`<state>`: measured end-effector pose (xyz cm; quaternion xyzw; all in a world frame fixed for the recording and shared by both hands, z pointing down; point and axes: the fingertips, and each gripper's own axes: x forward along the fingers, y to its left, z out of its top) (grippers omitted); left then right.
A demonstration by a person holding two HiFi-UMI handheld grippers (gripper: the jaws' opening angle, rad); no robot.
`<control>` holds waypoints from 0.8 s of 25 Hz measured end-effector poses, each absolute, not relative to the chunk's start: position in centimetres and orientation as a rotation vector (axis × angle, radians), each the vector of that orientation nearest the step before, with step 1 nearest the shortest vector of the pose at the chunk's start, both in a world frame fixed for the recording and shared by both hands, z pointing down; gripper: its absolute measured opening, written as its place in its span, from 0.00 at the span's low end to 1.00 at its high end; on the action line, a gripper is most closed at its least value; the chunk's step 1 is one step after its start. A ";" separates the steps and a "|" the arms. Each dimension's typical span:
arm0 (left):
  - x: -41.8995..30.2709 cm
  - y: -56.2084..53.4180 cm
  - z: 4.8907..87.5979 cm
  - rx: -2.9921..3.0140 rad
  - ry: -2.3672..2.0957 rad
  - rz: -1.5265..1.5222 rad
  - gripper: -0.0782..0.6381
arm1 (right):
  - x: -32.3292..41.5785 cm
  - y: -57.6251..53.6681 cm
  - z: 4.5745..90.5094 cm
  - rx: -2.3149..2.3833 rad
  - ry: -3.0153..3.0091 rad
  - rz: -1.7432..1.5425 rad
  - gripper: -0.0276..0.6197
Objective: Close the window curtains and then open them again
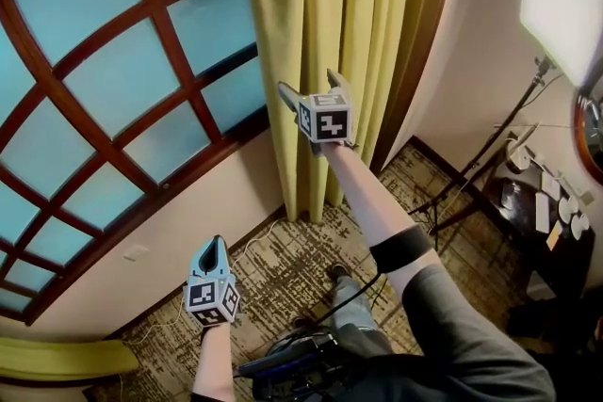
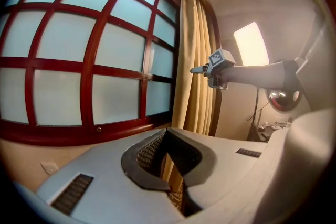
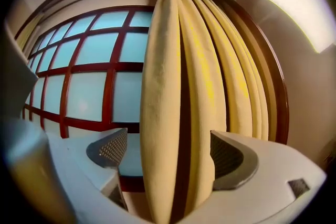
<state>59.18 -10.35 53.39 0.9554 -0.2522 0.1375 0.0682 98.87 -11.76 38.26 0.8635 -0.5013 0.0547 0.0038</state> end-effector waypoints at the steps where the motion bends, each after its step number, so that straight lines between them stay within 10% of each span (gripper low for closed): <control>1: 59.4 -10.7 53.4 2.875 -0.775 0.413 0.12 | 99.7 -12.2 38.3 2.707 -1.551 0.164 0.86; 9: 62.5 -12.8 53.2 2.844 -0.872 0.433 0.12 | 104.7 -16.7 37.5 2.637 -1.582 0.088 0.85; 11: 63.5 -13.4 53.1 2.836 -0.893 0.429 0.12 | 105.2 -17.7 37.4 2.612 -1.644 0.070 0.67; 13: 64.6 -13.8 53.0 2.832 -0.901 0.428 0.12 | 105.6 -18.3 37.3 2.612 -1.756 0.085 0.17; 14: 65.0 -13.9 53.0 2.831 -0.902 0.430 0.12 | 105.7 -18.6 37.2 2.608 -1.843 0.113 0.09; 20: 66.5 -14.3 54.1 2.805 -0.907 0.448 0.12 | 104.5 -20.0 36.7 2.464 -2.235 0.297 0.09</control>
